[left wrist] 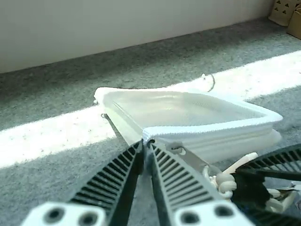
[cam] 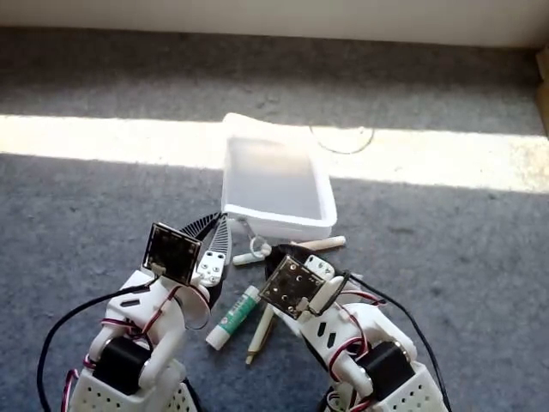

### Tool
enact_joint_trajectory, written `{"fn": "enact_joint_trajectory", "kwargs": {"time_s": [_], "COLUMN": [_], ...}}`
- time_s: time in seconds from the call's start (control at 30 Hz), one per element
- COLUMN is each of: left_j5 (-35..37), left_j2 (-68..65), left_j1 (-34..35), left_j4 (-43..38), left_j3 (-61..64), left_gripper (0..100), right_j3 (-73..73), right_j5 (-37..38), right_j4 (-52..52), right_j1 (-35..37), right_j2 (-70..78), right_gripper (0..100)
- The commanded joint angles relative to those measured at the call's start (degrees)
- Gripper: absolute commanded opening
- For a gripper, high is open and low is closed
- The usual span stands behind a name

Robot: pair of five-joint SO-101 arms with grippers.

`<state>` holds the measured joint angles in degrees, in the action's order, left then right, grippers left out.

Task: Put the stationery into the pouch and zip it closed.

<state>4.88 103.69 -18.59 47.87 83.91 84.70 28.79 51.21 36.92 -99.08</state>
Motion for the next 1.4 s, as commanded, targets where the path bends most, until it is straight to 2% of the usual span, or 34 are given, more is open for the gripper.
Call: {"fn": "enact_joint_trajectory", "kwargs": {"time_s": [0.0, 0.27, 0.67, 0.93, 1.37], "left_j5": [-0.35, -0.35, -0.35, -0.35, -0.35], "left_j2": [0.4, 0.4, 0.4, 0.4, 0.4], "left_j1": [0.92, 0.92, 0.92, 0.92, 1.98], "left_j4": [-1.23, -1.23, -1.23, -1.23, -1.23], "left_j3": [-0.92, -0.92, -0.92, -0.92, -0.92], "left_gripper": [2, 2, 2, 2, 2], "right_j3": [-0.48, -0.22, -0.04, -9.45, -12.09], "right_j5": [0.53, 0.35, -1.58, -2.55, -2.29], "right_j4": [-0.84, -0.75, -0.31, 13.23, 15.69], "right_j1": [-0.57, -4.44, -4.62, -5.85, -14.73], "right_j2": [-0.31, -0.31, 0.22, 0.22, -0.22], "right_gripper": [1.3, 0.7, 0.9, 0.6, 0.6]}}
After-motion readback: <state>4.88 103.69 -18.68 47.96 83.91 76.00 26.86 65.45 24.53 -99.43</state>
